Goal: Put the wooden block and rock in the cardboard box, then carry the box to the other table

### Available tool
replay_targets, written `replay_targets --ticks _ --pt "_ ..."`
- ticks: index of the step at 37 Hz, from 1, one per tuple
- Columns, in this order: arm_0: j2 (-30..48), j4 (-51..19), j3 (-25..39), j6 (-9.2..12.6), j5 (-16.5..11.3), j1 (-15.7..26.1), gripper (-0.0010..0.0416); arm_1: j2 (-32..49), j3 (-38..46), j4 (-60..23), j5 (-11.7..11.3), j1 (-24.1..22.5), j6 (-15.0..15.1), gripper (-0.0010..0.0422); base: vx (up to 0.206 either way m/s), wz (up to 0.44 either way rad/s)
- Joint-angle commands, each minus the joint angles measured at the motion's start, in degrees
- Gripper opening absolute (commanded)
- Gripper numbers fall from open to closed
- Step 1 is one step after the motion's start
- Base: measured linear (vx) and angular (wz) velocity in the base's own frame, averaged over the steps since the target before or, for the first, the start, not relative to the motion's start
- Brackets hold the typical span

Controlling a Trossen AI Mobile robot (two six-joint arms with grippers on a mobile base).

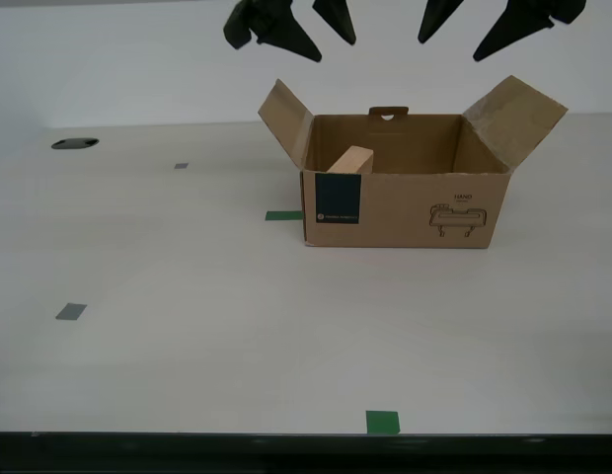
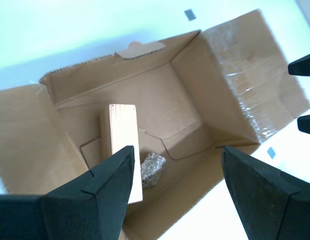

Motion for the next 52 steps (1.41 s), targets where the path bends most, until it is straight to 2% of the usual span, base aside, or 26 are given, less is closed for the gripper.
replay_targets --ticks 1,18,22,31,34,37,39,46,52 --pt "-2.95 -1.75 0.07 0.66 0.04 0.00 0.0392 -2.08 0.07 -1.77 0.17 0.26 -0.15 0.0231 0.000 0.000" --pt "-15.67 -10.34 0.07 2.64 0.02 -0.04 0.0390 -11.67 0.07 -6.75 0.15 0.63 -0.11 0.0231 0.000 0.000" --pt "-18.12 -13.42 0.17 3.82 0.02 -0.09 0.0389 -14.03 0.07 -8.35 0.13 0.76 -0.07 0.0231 0.000 0.000" --pt "-20.35 -22.38 5.38 3.61 0.52 -0.11 0.0390 -17.68 -0.20 -12.96 -0.28 1.01 0.50 0.0231 0.000 0.000" --pt "-20.63 -24.65 7.56 3.61 3.39 -0.11 0.0389 -18.29 -0.20 -14.53 -1.81 1.07 0.59 0.0231 0.000 0.000" --pt "-20.63 -28.41 10.21 3.56 7.39 -0.11 0.0389 -18.80 -0.20 -17.11 -4.83 1.18 1.09 0.0231 0.000 0.000" --pt "-20.63 -30.69 11.85 3.54 8.70 -0.11 0.0390 -19.15 -0.24 -19.12 -5.62 1.49 1.75 0.0231 0.000 0.000" --pt "-20.63 -36.46 16.57 3.58 9.57 -0.11 0.0389 -20.79 -0.24 -24.59 -5.86 3.39 3.41 0.0231 0.000 0.000" --pt "-20.65 -41.38 19.71 3.56 14.56 -0.11 0.0389 -23.50 -0.26 -26.21 -5.92 5.81 3.78 0.0231 0.000 0.000"
